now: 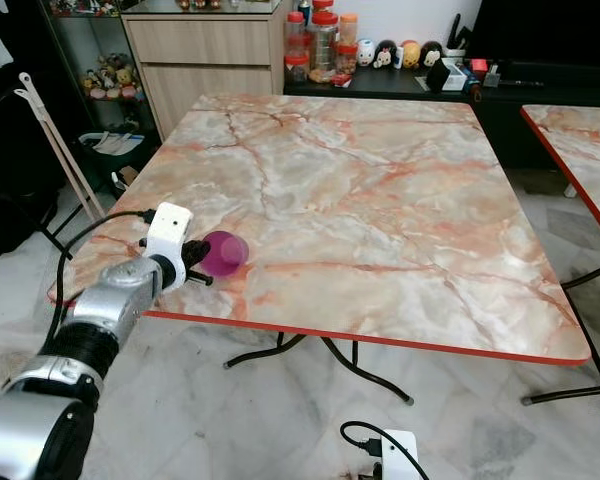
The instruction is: Setting the table
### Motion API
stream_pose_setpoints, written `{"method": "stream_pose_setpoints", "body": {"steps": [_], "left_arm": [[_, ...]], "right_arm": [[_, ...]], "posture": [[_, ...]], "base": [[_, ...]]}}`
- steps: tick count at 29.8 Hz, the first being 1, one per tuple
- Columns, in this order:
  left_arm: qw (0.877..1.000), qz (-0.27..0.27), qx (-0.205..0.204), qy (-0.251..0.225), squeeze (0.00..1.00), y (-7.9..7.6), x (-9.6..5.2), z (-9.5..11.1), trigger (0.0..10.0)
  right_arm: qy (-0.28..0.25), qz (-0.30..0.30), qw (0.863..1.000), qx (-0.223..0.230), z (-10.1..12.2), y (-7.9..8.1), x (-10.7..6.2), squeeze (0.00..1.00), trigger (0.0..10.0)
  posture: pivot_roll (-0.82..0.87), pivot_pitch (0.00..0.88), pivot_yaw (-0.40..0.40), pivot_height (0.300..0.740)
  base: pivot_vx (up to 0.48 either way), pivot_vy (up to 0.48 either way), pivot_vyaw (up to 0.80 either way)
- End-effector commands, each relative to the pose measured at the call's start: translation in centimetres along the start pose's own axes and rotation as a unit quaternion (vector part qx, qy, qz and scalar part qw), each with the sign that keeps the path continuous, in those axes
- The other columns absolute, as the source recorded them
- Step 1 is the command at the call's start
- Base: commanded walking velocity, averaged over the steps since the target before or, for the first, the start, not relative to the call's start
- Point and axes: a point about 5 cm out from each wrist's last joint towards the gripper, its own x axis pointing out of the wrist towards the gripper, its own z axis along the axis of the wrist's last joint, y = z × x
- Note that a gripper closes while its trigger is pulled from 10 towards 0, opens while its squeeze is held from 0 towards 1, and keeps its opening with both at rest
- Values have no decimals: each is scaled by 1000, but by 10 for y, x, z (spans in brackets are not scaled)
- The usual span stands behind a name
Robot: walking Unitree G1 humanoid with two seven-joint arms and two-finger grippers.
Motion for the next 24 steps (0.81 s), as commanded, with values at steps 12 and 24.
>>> {"method": "stream_pose_setpoints", "body": {"steps": [12,24], "left_arm": [[968,134,-121,-177,0,33,-27,7,10000],[928,241,-140,-247,0,57,-58,-15,10000]], "right_arm": [[0,3,1000,-8,2,-1,0,0,10000],[-46,0,999,11,15,-5,1,0,10000]], "posture": [[22,0,13,740],[36,0,-16,740]], "base": [[0,0,0],[0,0,0]]}}
